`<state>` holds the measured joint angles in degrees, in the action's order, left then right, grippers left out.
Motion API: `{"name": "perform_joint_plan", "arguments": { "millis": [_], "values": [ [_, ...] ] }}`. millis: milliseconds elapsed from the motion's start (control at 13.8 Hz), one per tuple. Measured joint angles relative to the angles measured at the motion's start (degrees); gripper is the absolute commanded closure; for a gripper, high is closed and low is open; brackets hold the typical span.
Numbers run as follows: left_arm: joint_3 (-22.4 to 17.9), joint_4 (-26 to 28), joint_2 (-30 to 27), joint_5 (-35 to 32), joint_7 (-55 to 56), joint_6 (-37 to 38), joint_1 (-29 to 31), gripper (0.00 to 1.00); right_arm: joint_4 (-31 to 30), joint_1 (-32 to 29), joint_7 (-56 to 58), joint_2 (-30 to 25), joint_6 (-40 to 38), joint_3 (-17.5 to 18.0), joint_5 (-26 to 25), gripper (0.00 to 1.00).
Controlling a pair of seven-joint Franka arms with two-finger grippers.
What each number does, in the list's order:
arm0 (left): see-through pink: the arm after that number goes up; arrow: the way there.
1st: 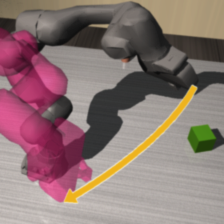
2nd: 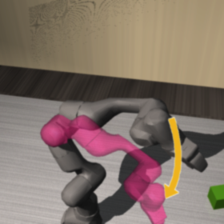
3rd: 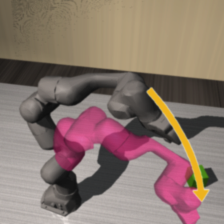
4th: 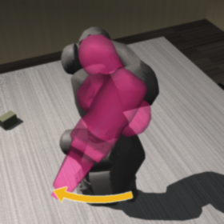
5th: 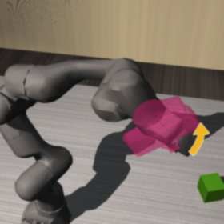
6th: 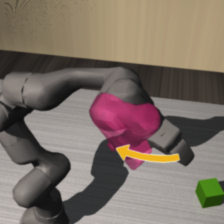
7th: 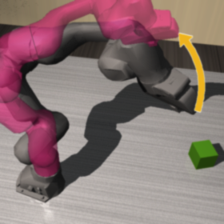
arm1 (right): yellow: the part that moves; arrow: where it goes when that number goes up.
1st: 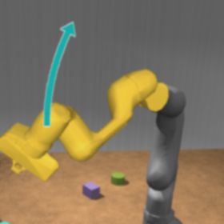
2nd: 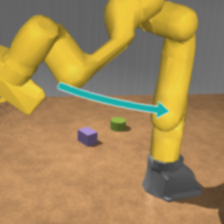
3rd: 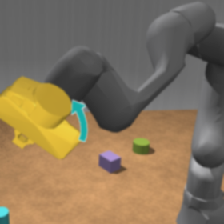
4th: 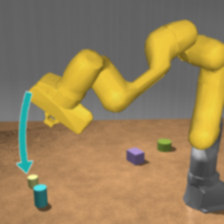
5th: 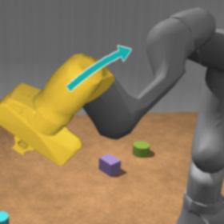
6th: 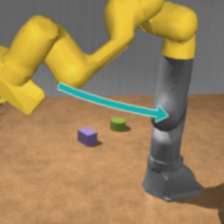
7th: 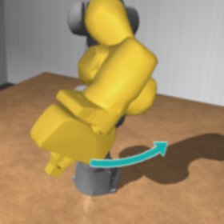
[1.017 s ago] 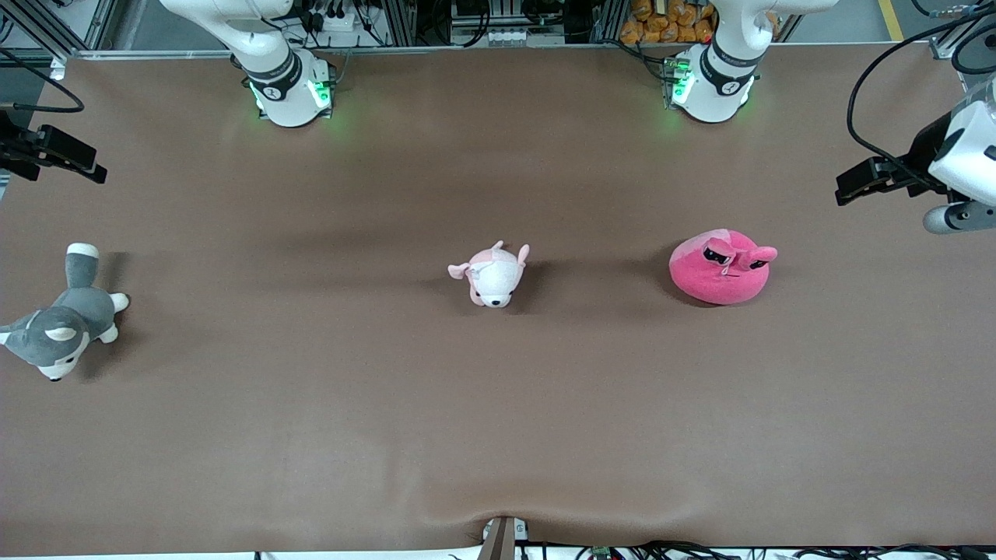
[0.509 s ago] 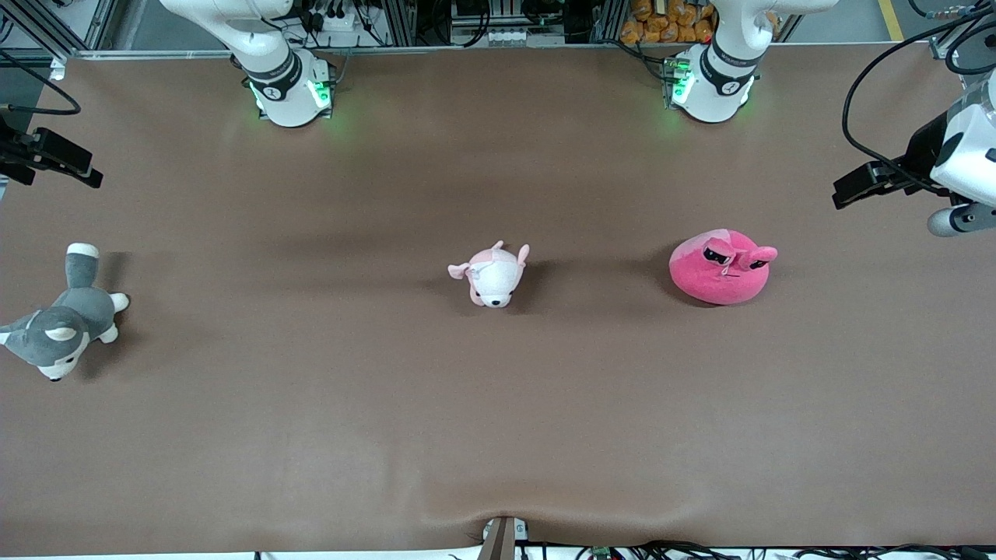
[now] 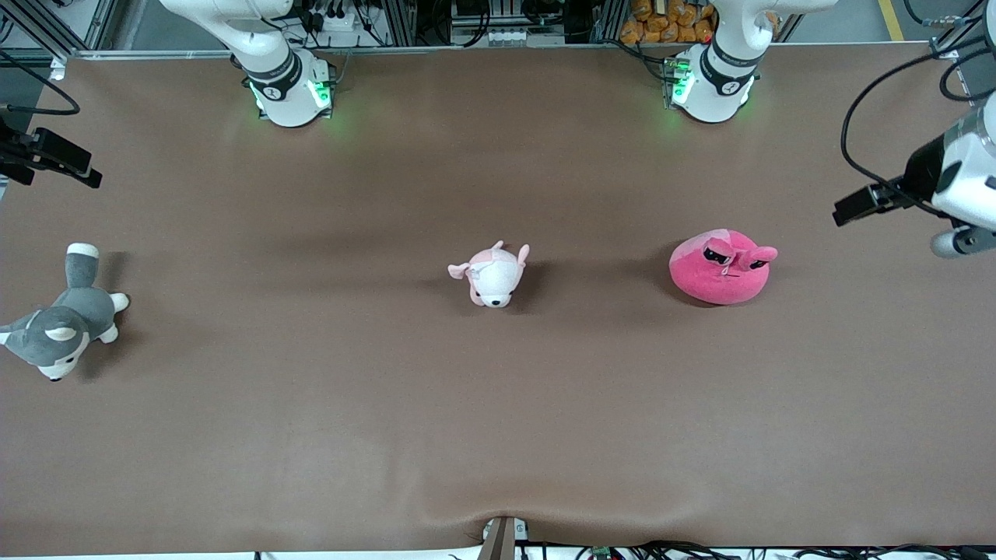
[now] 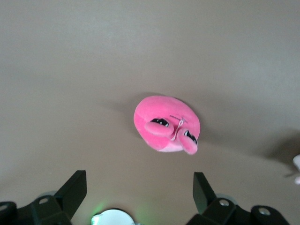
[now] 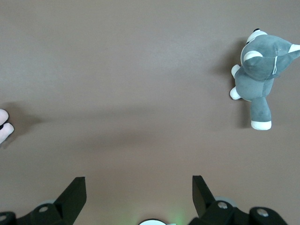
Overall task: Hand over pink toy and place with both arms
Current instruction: 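Reach the left gripper to the pink plush and pinch its tuft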
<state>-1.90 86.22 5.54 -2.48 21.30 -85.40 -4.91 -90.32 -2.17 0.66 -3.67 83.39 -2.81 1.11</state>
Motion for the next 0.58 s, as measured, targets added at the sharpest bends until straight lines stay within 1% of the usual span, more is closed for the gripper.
{"name": "perform_joint_plan", "arguments": {
  "millis": [145, 363, 581],
  "values": [
    [-0.02, 0.74, 1.40, 0.88, 4.96, -0.89, 1.56, 0.00, 0.00, 0.00, 0.00, 0.00, 0.03, 0.00, 0.00, 0.00],
    [0.09, 3.69, 2.07, 1.69, 15.84, -3.01, 1.70, 0.00, 0.01, 0.00, 0.00, 0.00, 0.04, -0.01, 0.00, 0.00],
    [0.09, 8.85, 1.77, 4.88, 27.93, -8.64, 2.11, 0.00, 0.01, 0.00, 0.00, 0.00, 0.05, -0.01, 0.00, 0.00]
  ]
}}
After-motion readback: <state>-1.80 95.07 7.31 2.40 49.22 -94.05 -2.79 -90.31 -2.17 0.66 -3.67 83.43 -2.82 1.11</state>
